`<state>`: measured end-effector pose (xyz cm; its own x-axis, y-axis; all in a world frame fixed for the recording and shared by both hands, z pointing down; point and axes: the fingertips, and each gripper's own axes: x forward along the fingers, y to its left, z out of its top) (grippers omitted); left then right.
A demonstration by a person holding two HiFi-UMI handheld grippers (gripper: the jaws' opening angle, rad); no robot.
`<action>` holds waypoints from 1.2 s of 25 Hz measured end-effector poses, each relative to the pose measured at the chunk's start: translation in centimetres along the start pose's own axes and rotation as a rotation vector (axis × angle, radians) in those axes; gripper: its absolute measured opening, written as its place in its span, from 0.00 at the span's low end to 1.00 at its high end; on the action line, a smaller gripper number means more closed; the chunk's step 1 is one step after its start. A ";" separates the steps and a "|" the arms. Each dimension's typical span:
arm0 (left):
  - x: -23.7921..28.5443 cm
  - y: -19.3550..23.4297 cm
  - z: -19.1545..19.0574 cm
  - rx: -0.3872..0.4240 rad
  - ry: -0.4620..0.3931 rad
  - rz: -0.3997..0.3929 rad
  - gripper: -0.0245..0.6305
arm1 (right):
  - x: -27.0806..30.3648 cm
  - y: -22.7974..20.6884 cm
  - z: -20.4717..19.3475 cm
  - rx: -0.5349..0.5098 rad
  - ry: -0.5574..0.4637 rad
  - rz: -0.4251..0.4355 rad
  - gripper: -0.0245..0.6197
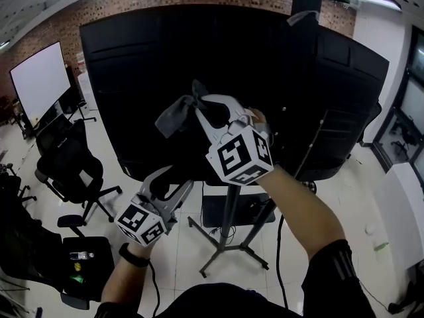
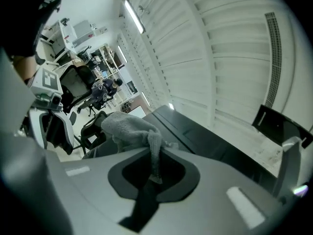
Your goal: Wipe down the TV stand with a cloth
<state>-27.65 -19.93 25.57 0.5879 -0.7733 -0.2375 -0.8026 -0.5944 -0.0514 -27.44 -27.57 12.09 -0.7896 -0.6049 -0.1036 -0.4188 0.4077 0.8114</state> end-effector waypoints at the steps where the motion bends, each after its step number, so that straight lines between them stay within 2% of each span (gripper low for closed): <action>1: -0.5 0.5 -0.1 -0.002 0.000 0.005 0.37 | 1.2 0.8 0.3 -0.025 0.011 0.013 0.07; 7: -2.7 2.5 -0.4 -0.022 -0.002 0.030 0.37 | 6.6 4.3 0.3 -0.177 0.100 0.051 0.07; 13: -3.2 3.0 -1.1 -0.042 0.000 0.018 0.37 | 8.4 5.2 -1.6 -0.342 0.222 0.044 0.07; 19: -1.9 2.4 -1.7 -0.057 -0.003 -0.031 0.37 | 6.7 3.8 -4.0 -0.462 0.340 0.013 0.07; 27: 0.5 0.7 -2.4 -0.072 -0.009 -0.116 0.37 | 3.0 1.0 -7.6 -0.662 0.561 -0.044 0.07; 30: 1.1 0.5 -2.6 -0.076 -0.019 -0.139 0.37 | 2.2 0.4 -8.3 -0.707 0.601 -0.049 0.07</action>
<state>-27.15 -21.59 27.80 0.6905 -0.6783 -0.2512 -0.7029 -0.7112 -0.0116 -25.65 -34.43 16.99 -0.3307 -0.9437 0.0076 0.0811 -0.0204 0.9965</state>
